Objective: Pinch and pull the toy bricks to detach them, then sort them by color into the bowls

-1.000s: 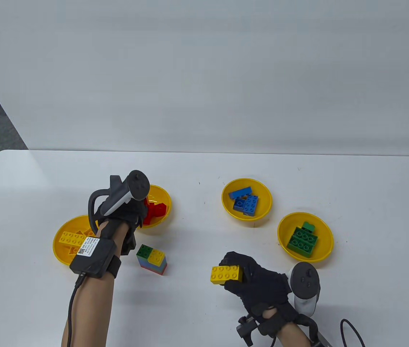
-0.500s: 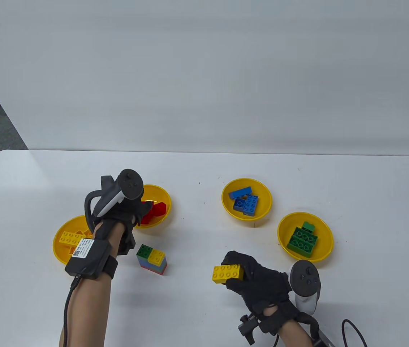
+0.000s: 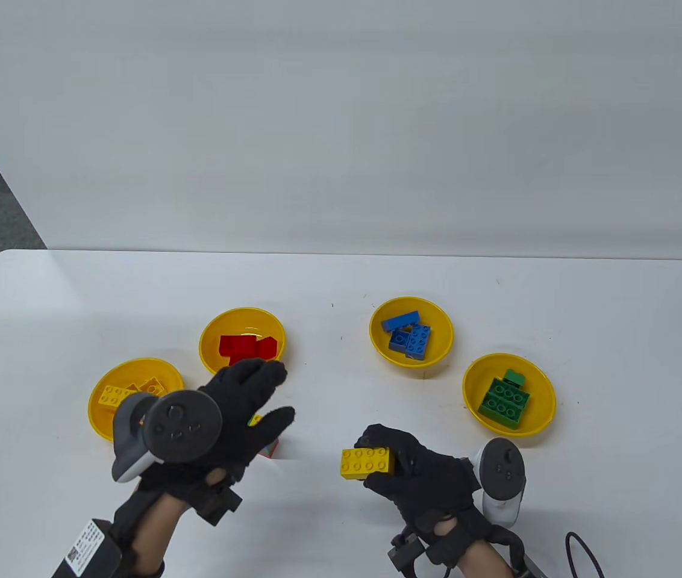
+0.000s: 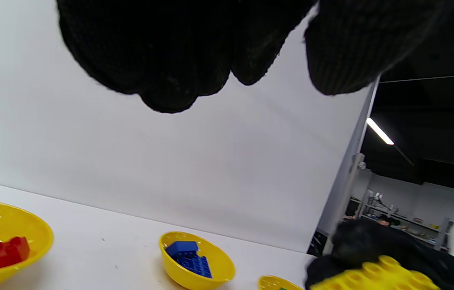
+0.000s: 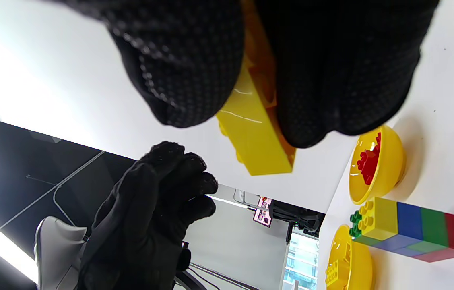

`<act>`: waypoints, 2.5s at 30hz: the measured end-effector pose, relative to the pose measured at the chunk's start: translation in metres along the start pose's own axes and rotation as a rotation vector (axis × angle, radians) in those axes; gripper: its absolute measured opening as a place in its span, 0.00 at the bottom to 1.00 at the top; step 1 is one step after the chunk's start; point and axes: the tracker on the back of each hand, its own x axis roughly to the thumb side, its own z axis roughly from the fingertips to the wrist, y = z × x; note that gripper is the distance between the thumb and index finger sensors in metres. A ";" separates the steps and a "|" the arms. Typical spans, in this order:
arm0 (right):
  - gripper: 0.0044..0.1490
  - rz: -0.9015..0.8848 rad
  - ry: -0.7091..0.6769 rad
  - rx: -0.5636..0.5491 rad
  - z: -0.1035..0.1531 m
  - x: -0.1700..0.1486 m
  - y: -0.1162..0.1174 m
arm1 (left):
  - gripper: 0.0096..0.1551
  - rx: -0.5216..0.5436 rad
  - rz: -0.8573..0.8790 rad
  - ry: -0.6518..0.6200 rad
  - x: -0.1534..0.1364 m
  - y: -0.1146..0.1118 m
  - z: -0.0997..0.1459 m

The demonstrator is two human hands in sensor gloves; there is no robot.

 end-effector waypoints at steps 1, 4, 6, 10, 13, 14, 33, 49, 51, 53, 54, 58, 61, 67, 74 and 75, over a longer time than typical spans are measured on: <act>0.38 -0.009 -0.001 0.006 0.000 -0.001 0.001 | 0.39 -0.014 0.015 -0.021 0.004 -0.008 0.006; 0.38 -0.019 -0.001 0.022 0.000 -0.001 0.004 | 0.42 -0.062 0.084 -0.051 0.009 -0.041 0.017; 0.39 -0.026 0.001 0.028 0.000 -0.001 0.006 | 0.47 -0.106 0.108 -0.059 0.007 -0.064 0.021; 0.39 -0.027 0.013 0.043 0.001 -0.003 0.011 | 0.49 -0.159 0.198 -0.039 -0.003 -0.104 0.026; 0.40 -0.024 0.061 0.063 0.001 -0.006 0.014 | 0.44 -0.187 0.325 0.013 -0.012 -0.118 0.029; 0.41 -0.025 0.056 0.069 0.001 -0.008 0.015 | 0.43 -0.184 0.378 0.025 -0.016 -0.119 0.030; 0.38 0.058 0.111 0.070 0.002 -0.010 0.011 | 0.39 0.144 -0.160 0.598 -0.169 0.038 0.010; 0.38 0.085 0.157 0.090 -0.001 -0.019 0.009 | 0.45 -0.161 -0.221 0.849 -0.278 -0.003 0.018; 0.38 0.086 0.156 0.090 -0.001 -0.020 0.009 | 0.46 -0.145 -0.224 0.839 -0.276 -0.002 0.019; 0.38 0.086 0.154 0.093 -0.001 -0.020 0.009 | 0.46 -0.121 -0.211 0.826 -0.272 0.001 0.020; 0.38 0.086 0.153 0.094 -0.001 -0.020 0.010 | 0.45 -0.116 -0.209 0.818 -0.268 0.003 0.020; 0.37 0.087 0.145 0.097 0.000 -0.020 0.010 | 0.45 -0.098 -0.230 0.767 -0.251 0.012 0.017; 0.37 0.087 0.140 0.100 0.000 -0.020 0.010 | 0.44 -0.071 -0.238 0.687 -0.231 0.015 0.013; 0.37 0.089 0.135 0.109 0.000 -0.019 0.011 | 0.42 0.020 -0.221 0.431 -0.170 0.007 0.006; 0.37 0.095 0.132 0.126 0.001 -0.019 0.014 | 0.49 -0.253 -0.358 0.231 -0.123 -0.058 0.000; 0.37 0.096 0.131 0.128 0.001 -0.019 0.015 | 0.51 -0.290 -0.406 0.219 -0.121 -0.067 0.000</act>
